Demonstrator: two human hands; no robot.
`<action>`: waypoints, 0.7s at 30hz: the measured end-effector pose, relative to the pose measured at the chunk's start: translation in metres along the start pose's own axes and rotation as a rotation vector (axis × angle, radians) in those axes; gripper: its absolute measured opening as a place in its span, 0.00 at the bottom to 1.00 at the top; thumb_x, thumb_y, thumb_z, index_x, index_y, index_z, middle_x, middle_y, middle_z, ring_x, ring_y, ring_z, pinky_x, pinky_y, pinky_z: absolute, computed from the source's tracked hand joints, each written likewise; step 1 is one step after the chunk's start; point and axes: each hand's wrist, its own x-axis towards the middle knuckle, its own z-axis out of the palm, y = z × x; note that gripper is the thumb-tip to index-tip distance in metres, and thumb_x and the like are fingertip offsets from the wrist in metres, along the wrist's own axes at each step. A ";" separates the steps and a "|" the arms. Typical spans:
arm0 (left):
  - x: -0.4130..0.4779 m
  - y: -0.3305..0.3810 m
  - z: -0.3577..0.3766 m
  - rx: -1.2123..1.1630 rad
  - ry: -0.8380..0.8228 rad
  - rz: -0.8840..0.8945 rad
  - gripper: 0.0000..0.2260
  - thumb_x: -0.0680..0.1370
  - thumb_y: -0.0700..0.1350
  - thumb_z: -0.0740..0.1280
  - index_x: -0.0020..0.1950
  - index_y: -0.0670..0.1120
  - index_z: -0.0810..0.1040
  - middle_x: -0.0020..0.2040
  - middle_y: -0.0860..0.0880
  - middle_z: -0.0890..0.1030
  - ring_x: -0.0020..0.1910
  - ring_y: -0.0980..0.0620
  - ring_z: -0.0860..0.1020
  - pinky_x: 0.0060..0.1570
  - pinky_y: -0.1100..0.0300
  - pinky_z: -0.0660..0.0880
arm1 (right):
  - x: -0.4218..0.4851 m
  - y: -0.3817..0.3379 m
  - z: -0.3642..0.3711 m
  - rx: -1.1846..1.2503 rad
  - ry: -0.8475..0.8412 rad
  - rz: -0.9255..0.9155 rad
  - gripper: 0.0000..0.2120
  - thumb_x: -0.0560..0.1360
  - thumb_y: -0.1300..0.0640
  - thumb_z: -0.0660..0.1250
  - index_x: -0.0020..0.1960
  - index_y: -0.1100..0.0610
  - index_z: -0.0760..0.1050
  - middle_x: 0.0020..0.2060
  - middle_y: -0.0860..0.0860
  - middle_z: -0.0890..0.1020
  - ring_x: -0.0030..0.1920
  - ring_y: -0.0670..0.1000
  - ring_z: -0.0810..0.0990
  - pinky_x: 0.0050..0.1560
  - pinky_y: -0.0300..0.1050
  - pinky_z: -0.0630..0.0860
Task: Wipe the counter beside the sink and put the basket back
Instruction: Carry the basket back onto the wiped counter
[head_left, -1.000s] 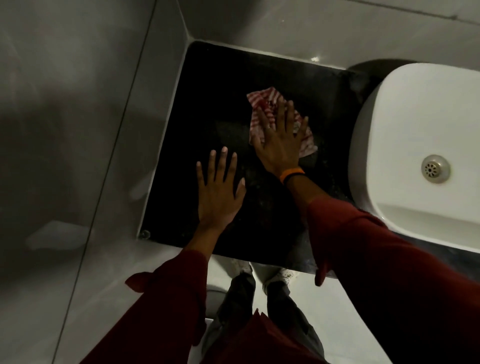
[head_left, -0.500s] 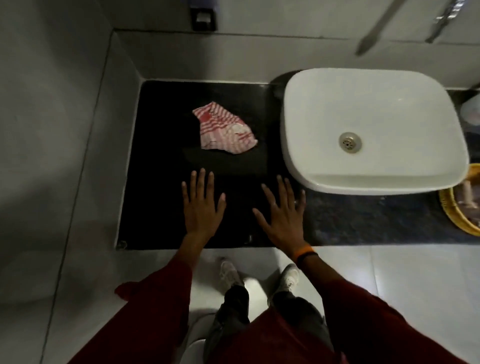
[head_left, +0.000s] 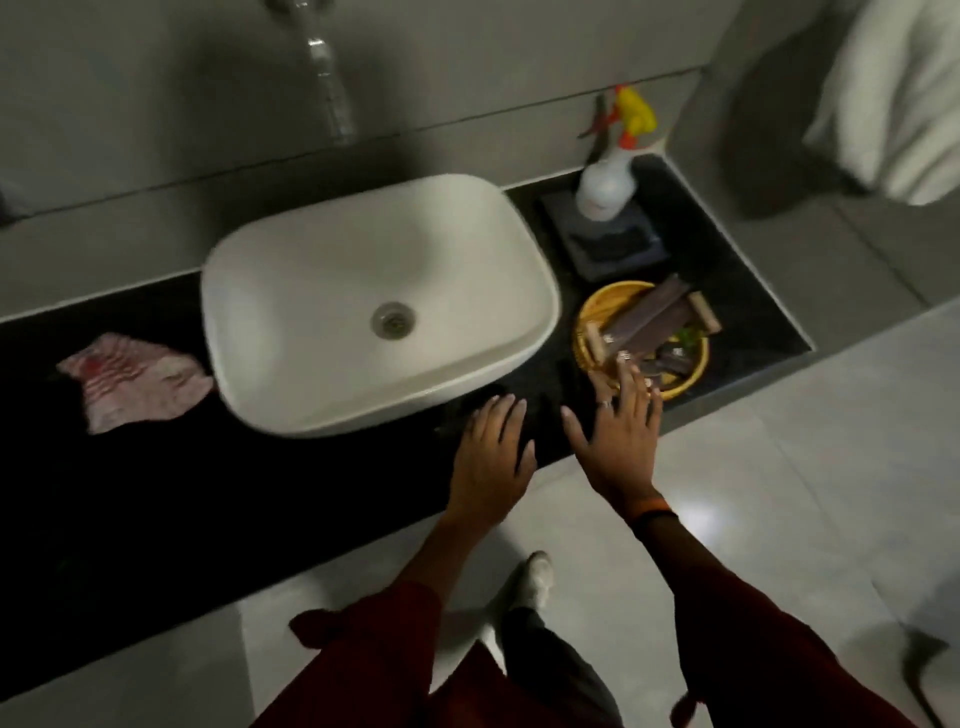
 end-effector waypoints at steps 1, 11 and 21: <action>0.023 0.020 0.009 -0.017 0.039 -0.007 0.22 0.80 0.48 0.65 0.71 0.40 0.74 0.70 0.41 0.77 0.71 0.42 0.74 0.68 0.46 0.74 | 0.020 0.023 -0.009 0.032 0.023 0.043 0.30 0.78 0.38 0.60 0.74 0.53 0.66 0.77 0.60 0.64 0.78 0.62 0.60 0.77 0.66 0.58; 0.177 0.106 0.059 -0.459 -0.097 -0.650 0.21 0.83 0.52 0.60 0.72 0.41 0.69 0.69 0.40 0.75 0.70 0.41 0.73 0.65 0.52 0.71 | 0.166 0.152 -0.021 0.375 -0.133 0.403 0.28 0.83 0.47 0.59 0.77 0.61 0.61 0.75 0.62 0.65 0.74 0.62 0.66 0.72 0.62 0.70; 0.179 0.111 0.063 -0.470 -0.050 -0.674 0.06 0.82 0.41 0.62 0.52 0.40 0.77 0.47 0.44 0.81 0.44 0.52 0.78 0.35 0.68 0.69 | 0.154 0.163 -0.017 0.490 -0.174 0.389 0.13 0.85 0.56 0.57 0.63 0.64 0.72 0.55 0.62 0.82 0.54 0.60 0.83 0.52 0.50 0.78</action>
